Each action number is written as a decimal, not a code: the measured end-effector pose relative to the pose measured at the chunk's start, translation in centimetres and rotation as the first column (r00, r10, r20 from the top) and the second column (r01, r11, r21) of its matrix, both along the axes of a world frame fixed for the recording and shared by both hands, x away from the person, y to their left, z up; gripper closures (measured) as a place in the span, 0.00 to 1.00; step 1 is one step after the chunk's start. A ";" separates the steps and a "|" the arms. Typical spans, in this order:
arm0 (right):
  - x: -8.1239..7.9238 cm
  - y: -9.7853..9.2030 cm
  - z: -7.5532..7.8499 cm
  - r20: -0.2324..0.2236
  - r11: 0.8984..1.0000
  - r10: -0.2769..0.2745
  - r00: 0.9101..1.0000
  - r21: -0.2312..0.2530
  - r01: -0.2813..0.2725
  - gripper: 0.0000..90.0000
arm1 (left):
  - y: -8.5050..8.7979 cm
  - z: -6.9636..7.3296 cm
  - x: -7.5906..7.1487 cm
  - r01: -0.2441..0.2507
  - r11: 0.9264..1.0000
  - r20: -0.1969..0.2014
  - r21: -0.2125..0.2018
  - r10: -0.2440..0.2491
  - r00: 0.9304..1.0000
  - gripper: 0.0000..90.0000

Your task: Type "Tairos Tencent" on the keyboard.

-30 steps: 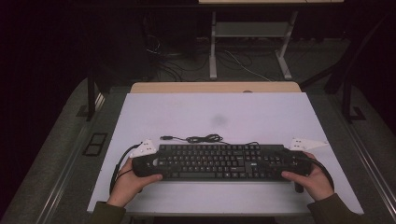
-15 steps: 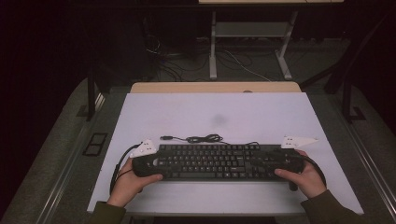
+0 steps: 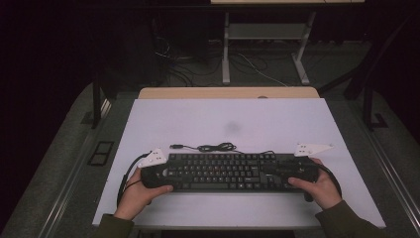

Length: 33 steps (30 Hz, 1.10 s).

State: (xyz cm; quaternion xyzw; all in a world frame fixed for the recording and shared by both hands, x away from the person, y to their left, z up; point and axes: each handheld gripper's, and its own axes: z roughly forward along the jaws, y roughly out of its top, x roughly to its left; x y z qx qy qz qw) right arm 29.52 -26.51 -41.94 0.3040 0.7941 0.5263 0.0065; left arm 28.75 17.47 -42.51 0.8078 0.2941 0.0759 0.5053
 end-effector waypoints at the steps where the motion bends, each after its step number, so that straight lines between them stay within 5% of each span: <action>1: 0.0 0.0 0.0 -0.002 1.000 -0.002 1.000 0.002 0.002 0.92 | 0.0 0.0 0.0 0.000 1.000 0.000 0.001 0.000 1.000 0.40; 5: 0.1 0.1 0.0 -0.014 1.000 0.009 1.000 -0.005 -0.009 0.99 | 0.0 0.0 0.0 0.001 1.000 0.000 0.002 -0.001 1.000 0.39; 33: 0.8 3.2 -0.8 -0.033 0.994 0.071 0.997 -0.084 -0.074 1.00 | -0.5 -0.1 0.0 0.013 1.000 -0.007 0.007 -0.013 1.000 0.40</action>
